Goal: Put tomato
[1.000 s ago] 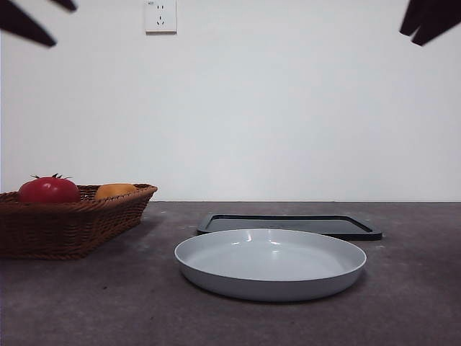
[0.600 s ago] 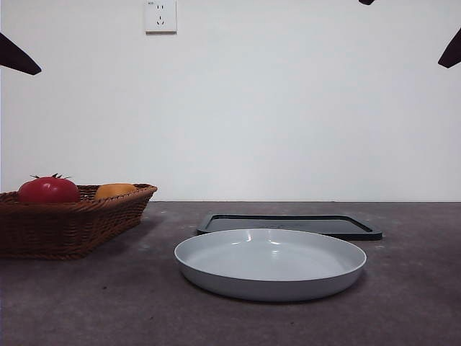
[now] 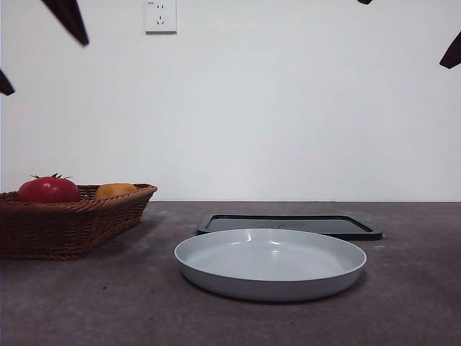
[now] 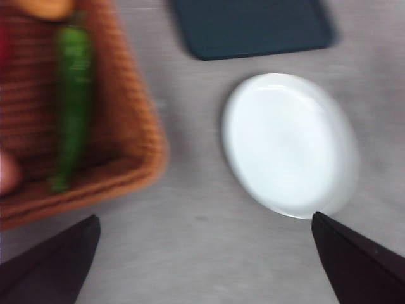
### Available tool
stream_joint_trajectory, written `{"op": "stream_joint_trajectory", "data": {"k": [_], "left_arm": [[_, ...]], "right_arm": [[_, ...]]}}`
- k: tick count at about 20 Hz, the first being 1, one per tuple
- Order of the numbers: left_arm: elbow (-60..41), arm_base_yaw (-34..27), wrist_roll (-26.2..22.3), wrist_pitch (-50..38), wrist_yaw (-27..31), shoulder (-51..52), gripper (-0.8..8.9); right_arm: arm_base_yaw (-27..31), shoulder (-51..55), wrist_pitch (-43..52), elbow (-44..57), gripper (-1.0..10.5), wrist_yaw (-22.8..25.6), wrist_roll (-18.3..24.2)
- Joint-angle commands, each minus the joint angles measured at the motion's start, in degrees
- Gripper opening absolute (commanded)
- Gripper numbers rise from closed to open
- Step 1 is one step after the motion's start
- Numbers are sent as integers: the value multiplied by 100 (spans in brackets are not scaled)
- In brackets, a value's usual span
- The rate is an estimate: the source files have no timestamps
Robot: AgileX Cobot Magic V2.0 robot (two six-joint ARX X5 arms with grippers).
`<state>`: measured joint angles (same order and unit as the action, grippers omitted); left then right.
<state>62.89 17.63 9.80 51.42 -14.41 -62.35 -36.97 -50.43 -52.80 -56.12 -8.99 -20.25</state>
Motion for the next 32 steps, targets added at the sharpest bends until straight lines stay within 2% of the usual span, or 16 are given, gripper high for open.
{"op": "stream_joint_trajectory", "data": {"k": [1,5,6,12,18,22,26,30,32], "left_arm": [[616,-24,-323,271,623,-581,595],[1690,-203,-654,822,1467,-1720,595],[1860,-264,-675,820,1523,-1930,595],[2588,-780,-745,638,1530,-3115,595],[2780,-1097,-1668,-256,1530,-3921,595],[2780,-1235,-2105,-774,1528,-4317,594],[2780,-1252,-2682,-1084,1434,-4673,594],[2782,-1279,-2673,-1447,1287,-4824,594],[2780,-1287,-2671,-1486,1215,-4940,594]], "right_arm": [[-39,-44,74,-96,554,2,-140],[-42,-44,74,-96,554,-2,-168],[-42,-44,74,-96,554,-2,-168],[-42,-44,74,-96,554,-13,-168],[-42,-44,70,-96,554,-20,-188],[-42,-44,63,-96,554,-321,-190],[-42,-44,39,-96,554,-326,-321],[-42,-44,28,-96,554,-715,-531],[-42,-44,26,-96,554,-756,-551]]}}
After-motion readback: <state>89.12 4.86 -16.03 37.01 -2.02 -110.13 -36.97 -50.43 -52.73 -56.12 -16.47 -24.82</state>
